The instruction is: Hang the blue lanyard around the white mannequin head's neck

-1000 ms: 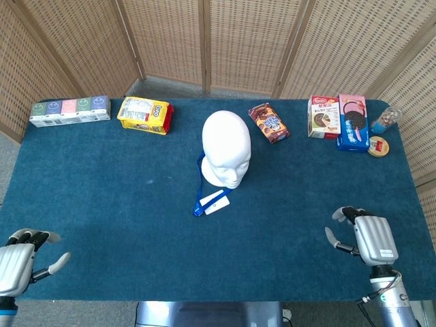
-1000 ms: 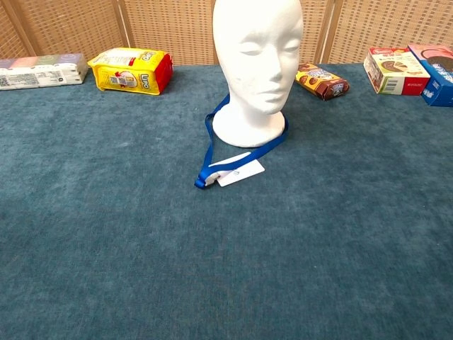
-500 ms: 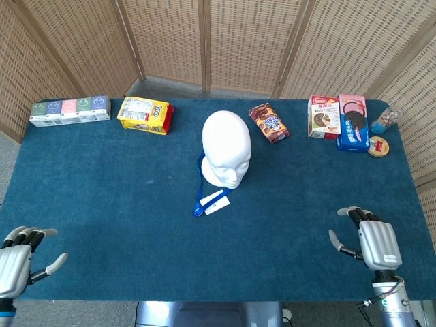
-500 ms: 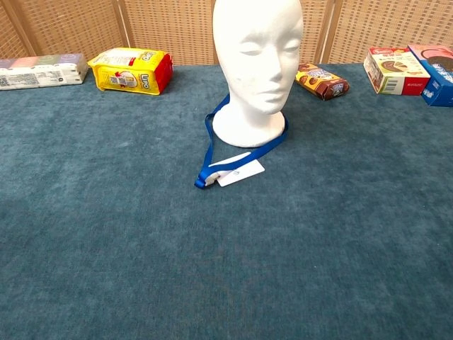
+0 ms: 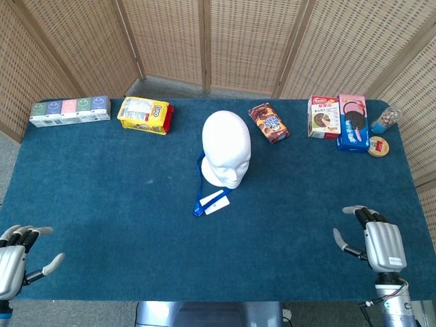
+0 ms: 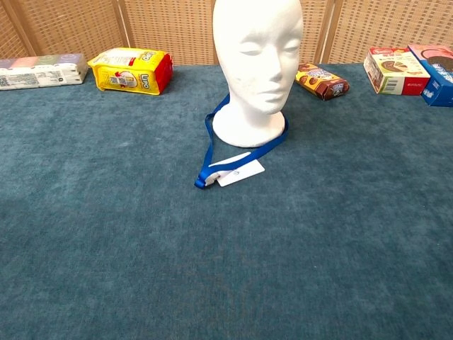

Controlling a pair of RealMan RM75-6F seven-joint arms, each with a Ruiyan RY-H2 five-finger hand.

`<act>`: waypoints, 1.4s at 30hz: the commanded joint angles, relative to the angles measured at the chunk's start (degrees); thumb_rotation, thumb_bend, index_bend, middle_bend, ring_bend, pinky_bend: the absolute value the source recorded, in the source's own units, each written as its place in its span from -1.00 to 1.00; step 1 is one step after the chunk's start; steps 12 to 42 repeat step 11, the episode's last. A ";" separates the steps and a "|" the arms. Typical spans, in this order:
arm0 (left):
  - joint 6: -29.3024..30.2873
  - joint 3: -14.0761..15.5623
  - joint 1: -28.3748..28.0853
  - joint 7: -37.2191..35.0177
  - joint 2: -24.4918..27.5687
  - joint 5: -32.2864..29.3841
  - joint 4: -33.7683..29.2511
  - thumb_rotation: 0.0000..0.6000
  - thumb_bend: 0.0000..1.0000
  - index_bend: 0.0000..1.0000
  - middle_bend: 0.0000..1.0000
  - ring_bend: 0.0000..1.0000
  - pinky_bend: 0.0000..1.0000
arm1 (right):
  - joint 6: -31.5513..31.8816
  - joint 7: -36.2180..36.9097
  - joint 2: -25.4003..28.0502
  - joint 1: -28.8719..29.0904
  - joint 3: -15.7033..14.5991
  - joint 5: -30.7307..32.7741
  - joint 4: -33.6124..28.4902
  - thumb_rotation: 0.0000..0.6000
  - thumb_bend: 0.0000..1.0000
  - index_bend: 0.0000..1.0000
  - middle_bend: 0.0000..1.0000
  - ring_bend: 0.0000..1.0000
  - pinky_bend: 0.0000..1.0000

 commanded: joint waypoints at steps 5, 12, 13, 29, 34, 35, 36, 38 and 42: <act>0.60 -0.62 0.65 0.33 1.00 0.90 -0.89 -0.80 -0.80 -0.45 -0.35 -0.58 -0.76 | 0.52 1.31 0.11 -0.99 0.18 -0.71 0.66 -0.14 -0.22 -0.37 -0.33 -0.31 -0.19; 0.61 -0.95 1.23 0.34 1.84 1.68 -2.06 -0.79 -0.80 -0.45 -0.35 -0.58 -0.76 | 0.82 3.76 -0.20 -1.90 0.37 -1.47 1.79 -0.14 -0.22 -0.37 -0.33 -0.31 -0.18; 0.61 -0.95 1.23 0.34 1.84 1.68 -2.06 -0.79 -0.80 -0.45 -0.35 -0.58 -0.76 | 0.82 3.76 -0.20 -1.90 0.37 -1.47 1.79 -0.14 -0.22 -0.37 -0.33 -0.31 -0.18; 0.61 -0.95 1.23 0.34 1.84 1.68 -2.06 -0.79 -0.80 -0.45 -0.35 -0.58 -0.76 | 0.82 3.76 -0.20 -1.90 0.37 -1.47 1.79 -0.14 -0.22 -0.37 -0.33 -0.31 -0.18; 0.61 -0.95 1.23 0.34 1.84 1.68 -2.06 -0.79 -0.80 -0.45 -0.35 -0.58 -0.76 | 0.82 3.76 -0.20 -1.90 0.37 -1.47 1.79 -0.14 -0.22 -0.37 -0.33 -0.31 -0.18; 0.61 -0.95 1.23 0.34 1.84 1.68 -2.06 -0.79 -0.80 -0.45 -0.35 -0.58 -0.76 | 0.82 3.76 -0.20 -1.90 0.37 -1.47 1.79 -0.14 -0.22 -0.37 -0.33 -0.31 -0.18; 0.61 -0.95 1.23 0.34 1.84 1.68 -2.06 -0.79 -0.80 -0.45 -0.35 -0.58 -0.76 | 0.82 3.76 -0.20 -1.90 0.37 -1.47 1.79 -0.14 -0.22 -0.37 -0.33 -0.31 -0.18; 0.61 -0.95 1.23 0.34 1.84 1.68 -2.06 -0.79 -0.80 -0.45 -0.35 -0.58 -0.76 | 0.82 3.76 -0.20 -1.90 0.37 -1.47 1.79 -0.14 -0.22 -0.37 -0.33 -0.31 -0.18; 0.61 -0.95 1.23 0.34 1.84 1.68 -2.06 -0.79 -0.80 -0.45 -0.35 -0.58 -0.76 | 0.82 3.76 -0.20 -1.90 0.37 -1.47 1.79 -0.14 -0.22 -0.37 -0.33 -0.31 -0.18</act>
